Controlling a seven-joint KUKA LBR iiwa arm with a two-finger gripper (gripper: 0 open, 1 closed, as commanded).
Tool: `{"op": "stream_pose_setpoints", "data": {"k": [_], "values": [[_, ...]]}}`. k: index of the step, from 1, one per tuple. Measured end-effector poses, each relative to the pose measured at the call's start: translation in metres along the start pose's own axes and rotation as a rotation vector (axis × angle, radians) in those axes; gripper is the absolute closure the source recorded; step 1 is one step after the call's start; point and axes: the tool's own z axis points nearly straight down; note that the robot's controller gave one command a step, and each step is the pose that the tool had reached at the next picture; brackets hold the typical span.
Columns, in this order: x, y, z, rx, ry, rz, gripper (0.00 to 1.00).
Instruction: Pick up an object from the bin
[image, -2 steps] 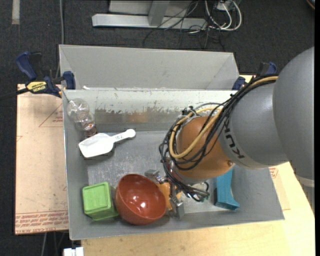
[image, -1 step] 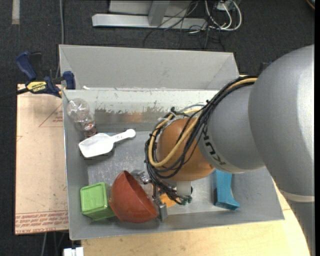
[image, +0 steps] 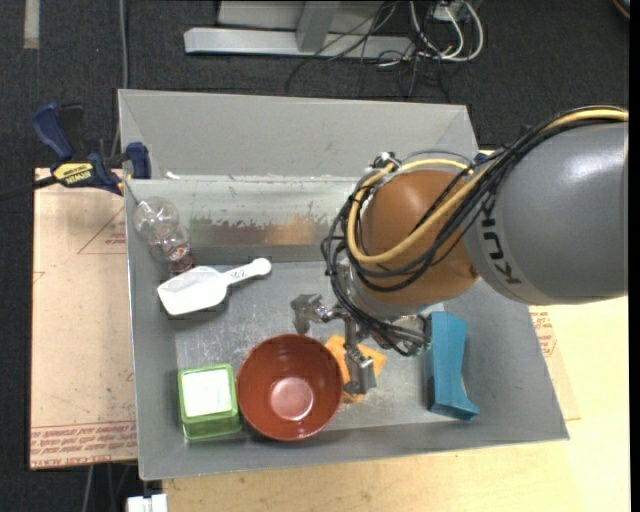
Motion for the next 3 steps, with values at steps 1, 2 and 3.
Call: {"op": "stream_pose_setpoints", "data": {"k": [1, 2, 3], "values": [[0.005, -0.013, 0.053, -0.002, 0.0, 0.12, 0.0], [-0.008, -0.038, -0.015, 0.001, -0.007, -0.081, 0.0], [-0.025, 0.025, -0.073, 0.002, -0.015, -0.246, 0.0]]}}
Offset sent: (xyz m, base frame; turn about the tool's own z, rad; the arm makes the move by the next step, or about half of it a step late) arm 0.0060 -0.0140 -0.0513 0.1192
